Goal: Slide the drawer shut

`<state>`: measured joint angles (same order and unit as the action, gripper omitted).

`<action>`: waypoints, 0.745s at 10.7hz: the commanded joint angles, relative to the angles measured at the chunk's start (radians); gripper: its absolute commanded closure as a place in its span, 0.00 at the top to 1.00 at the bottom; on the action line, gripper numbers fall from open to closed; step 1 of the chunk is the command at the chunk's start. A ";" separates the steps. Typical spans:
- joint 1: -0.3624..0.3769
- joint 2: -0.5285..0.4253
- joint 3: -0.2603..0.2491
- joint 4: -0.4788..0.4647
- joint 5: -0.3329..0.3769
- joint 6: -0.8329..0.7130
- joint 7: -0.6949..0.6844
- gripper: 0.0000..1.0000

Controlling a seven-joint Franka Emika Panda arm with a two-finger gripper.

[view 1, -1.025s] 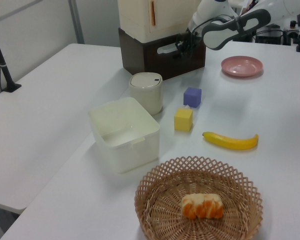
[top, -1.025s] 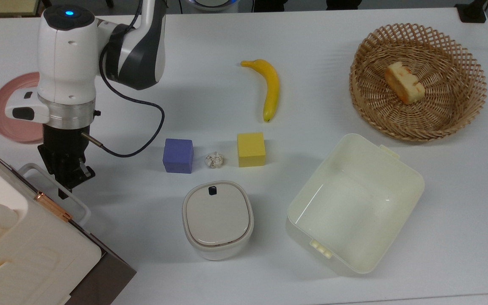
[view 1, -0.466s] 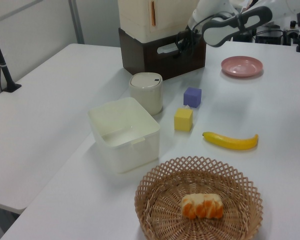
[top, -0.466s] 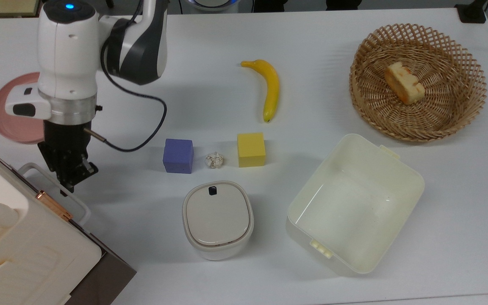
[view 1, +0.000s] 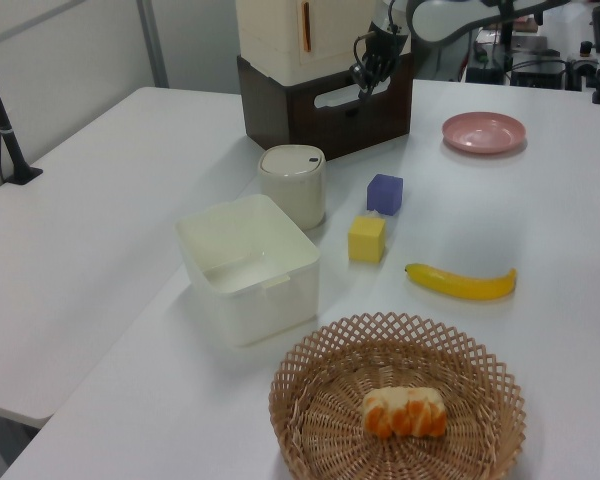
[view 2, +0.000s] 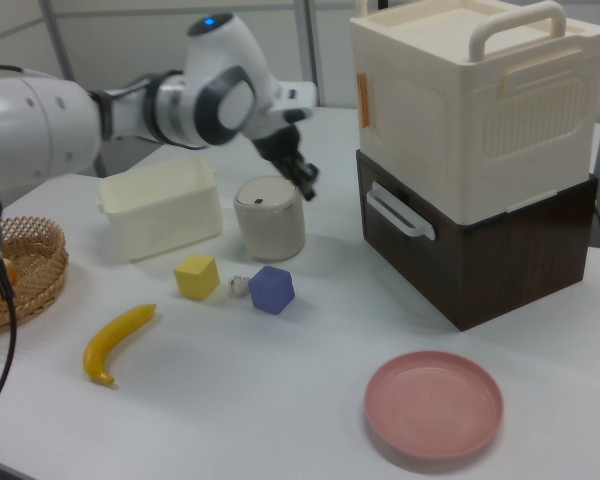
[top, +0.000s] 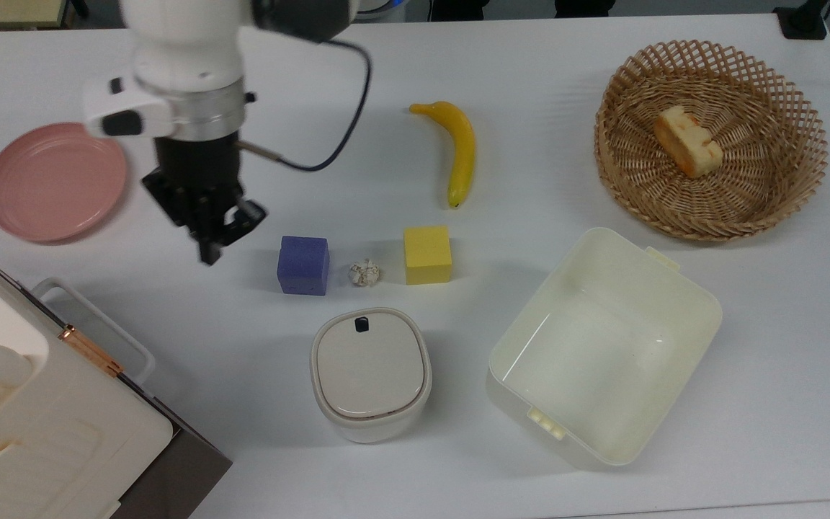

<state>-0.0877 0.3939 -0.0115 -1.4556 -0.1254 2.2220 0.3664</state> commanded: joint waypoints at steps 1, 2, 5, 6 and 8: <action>0.081 -0.119 -0.010 -0.116 0.003 -0.137 -0.098 0.00; 0.103 -0.142 -0.013 -0.132 0.004 -0.177 -0.103 0.00; 0.170 -0.199 -0.031 -0.152 0.007 -0.344 -0.119 0.00; 0.172 -0.220 -0.031 -0.158 0.013 -0.373 -0.133 0.02; 0.163 -0.262 -0.031 -0.157 0.045 -0.433 -0.182 0.18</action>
<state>0.0643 0.2141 -0.0146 -1.5634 -0.1193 1.8467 0.2624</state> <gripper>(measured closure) 0.938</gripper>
